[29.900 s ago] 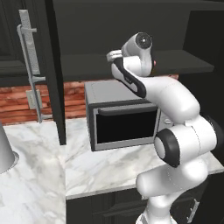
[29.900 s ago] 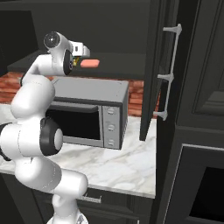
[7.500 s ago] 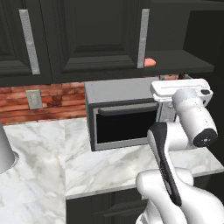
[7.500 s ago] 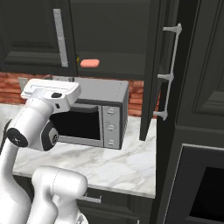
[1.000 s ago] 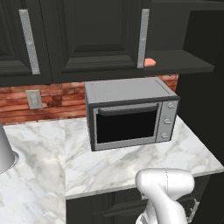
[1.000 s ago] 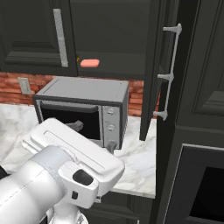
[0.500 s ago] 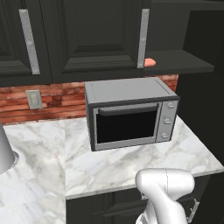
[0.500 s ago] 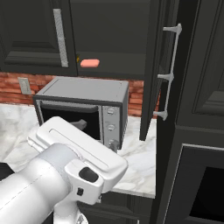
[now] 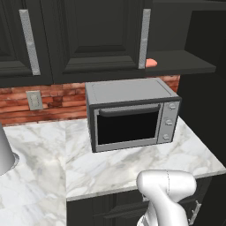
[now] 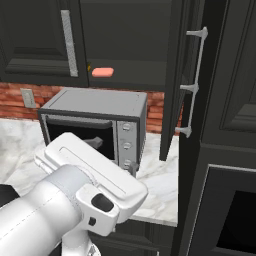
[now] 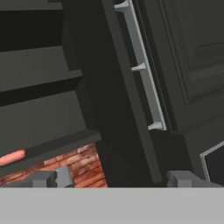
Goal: Pick up the bar soap and sponge from the sink, and place them back in the cabinet, and close the cabinet doors.
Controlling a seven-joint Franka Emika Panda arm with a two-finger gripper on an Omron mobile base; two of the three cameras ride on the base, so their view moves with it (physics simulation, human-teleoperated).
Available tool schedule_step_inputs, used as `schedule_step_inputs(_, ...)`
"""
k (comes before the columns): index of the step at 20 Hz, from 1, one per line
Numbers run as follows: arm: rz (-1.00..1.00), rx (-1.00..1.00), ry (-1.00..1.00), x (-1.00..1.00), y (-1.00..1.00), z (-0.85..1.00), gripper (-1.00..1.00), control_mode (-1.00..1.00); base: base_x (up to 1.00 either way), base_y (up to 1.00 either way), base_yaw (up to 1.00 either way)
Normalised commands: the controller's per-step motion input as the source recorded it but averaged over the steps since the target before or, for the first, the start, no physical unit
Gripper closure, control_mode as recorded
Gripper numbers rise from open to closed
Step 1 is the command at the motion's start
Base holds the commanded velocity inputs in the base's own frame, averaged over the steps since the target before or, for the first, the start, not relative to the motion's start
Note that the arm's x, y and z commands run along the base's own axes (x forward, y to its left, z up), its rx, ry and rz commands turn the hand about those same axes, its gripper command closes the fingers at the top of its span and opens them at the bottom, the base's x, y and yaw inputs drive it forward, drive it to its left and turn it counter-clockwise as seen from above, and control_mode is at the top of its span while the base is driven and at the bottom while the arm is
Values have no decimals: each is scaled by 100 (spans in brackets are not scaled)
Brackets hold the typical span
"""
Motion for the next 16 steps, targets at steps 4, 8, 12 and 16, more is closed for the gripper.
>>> schedule_step_inputs(4, -5, 0, -8, 5, -3, -17, -100, -100, 0, 0, 0)
schedule_step_inputs(8, -4, 0, -9, 4, -3, -16, -100, -100, 0, 0, 0)
schedule_step_inputs(12, -4, -1, -8, 9, 0, -17, -100, -100, 0, 0, 0)
schedule_step_inputs(16, -1, -1, -9, 19, 0, -18, -100, -100, 0, 0, 0)
